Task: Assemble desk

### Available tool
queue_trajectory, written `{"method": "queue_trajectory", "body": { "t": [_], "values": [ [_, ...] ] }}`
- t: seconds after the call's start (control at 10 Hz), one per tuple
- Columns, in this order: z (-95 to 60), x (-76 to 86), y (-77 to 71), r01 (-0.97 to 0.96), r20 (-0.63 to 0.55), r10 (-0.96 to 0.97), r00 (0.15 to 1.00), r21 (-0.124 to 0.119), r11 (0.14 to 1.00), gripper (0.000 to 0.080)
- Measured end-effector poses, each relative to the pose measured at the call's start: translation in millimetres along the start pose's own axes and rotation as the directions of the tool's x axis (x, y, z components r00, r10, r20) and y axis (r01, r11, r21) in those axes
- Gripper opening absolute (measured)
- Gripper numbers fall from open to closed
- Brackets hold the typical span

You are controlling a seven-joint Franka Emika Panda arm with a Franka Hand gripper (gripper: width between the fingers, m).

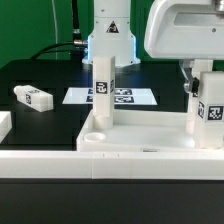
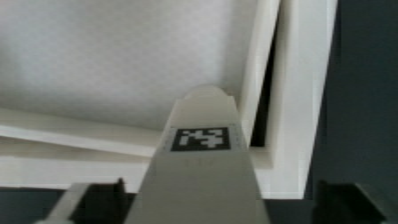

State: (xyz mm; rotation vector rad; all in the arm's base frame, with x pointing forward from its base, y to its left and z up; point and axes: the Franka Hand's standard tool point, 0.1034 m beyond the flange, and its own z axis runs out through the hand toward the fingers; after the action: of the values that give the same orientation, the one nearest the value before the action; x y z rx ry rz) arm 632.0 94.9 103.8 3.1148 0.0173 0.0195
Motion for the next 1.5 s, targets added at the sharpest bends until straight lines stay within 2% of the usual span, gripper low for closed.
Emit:
{"method": "queue_trajectory", "body": {
  "t": [0.1,0.2,0.6,0.9,1.2,1.4,1.5],
  "values": [
    [0.4,-0.2,0.6,-0.002,0.001,0.002,1.0,0.0,1.0,0.0363],
    [0.6,-0.2,0.6,-0.003,0.001,0.003,1.0,0.0,1.0,0.0288],
    [0.7,-0.1,1.4,-0.038,0.001,0.038,0.999,0.0,0.999,0.0288],
    [0.9,0.0,7.2,-0.26,0.002,0.26,0.966,-0.001,0.966,0.0289],
    [1.0,0.0,12.0,-0.527,-0.002,0.527,0.85,-0.002,0.85,0.029],
    [0.8,-0.4,22.7,-0.653,-0.015,0.653,0.758,-0.021,0.757,0.0291],
    [1.0,-0.4,25.9,-0.662,-0.017,0.662,0.749,-0.025,0.749,0.0296]
  ]
}}
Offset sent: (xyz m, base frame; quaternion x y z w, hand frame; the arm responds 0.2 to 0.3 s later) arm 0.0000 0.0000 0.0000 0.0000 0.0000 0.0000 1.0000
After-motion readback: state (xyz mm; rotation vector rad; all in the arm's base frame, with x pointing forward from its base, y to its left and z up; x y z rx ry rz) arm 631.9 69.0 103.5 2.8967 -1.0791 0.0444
